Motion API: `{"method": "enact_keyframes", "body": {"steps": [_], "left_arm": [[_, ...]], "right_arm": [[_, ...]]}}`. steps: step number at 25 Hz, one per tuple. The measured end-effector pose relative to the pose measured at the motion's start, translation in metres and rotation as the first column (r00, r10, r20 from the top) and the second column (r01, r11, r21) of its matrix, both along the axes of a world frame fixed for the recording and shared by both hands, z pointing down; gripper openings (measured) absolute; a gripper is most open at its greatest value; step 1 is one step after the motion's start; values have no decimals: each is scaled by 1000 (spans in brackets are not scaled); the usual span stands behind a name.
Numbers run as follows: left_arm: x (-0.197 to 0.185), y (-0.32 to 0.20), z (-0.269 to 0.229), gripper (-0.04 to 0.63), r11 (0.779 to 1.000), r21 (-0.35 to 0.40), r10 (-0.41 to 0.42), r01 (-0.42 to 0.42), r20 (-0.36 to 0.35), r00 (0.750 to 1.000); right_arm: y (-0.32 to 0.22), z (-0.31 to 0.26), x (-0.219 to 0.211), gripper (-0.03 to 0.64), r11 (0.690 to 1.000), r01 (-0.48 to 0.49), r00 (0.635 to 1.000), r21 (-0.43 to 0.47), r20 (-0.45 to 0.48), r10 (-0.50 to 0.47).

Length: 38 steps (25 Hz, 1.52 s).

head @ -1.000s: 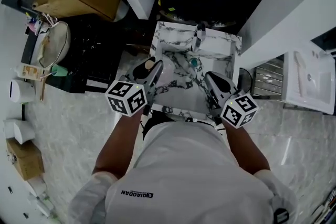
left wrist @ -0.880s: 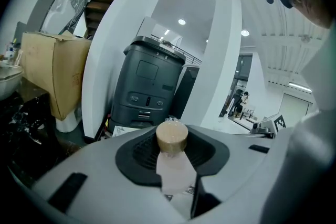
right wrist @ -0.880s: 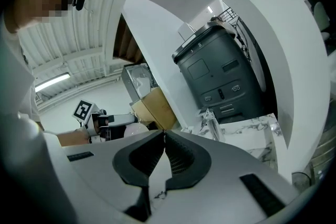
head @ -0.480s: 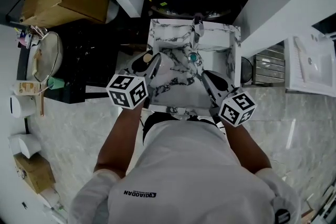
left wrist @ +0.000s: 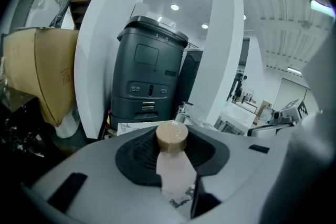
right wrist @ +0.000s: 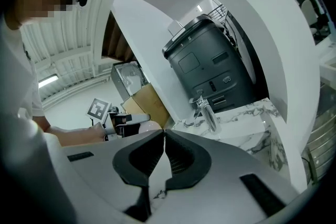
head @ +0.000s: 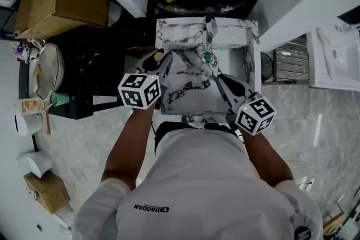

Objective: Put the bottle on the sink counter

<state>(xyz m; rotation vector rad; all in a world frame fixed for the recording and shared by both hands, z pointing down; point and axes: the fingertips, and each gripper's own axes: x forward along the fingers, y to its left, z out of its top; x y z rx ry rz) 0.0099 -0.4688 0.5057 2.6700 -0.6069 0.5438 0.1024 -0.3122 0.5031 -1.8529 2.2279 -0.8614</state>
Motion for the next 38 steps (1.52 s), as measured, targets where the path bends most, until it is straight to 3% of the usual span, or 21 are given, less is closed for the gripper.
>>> {"method": "enact_keyframes", "body": {"steps": [14,26,38], "left_arm": [[15,-36,31,132,998,60,-4,0,66,998],[43,-56,65,132,995,91,18,-31,140,990],[60,-71,81,132,992,121,5,-26,166,986]], "right_arm": [[2,12,17,43,998,-54,996,-32,-77,52],[23,17,46,43,990,-129,988,-57,-91,124],[32,19,61,43,984,-162,983,-68,-94,156]]}}
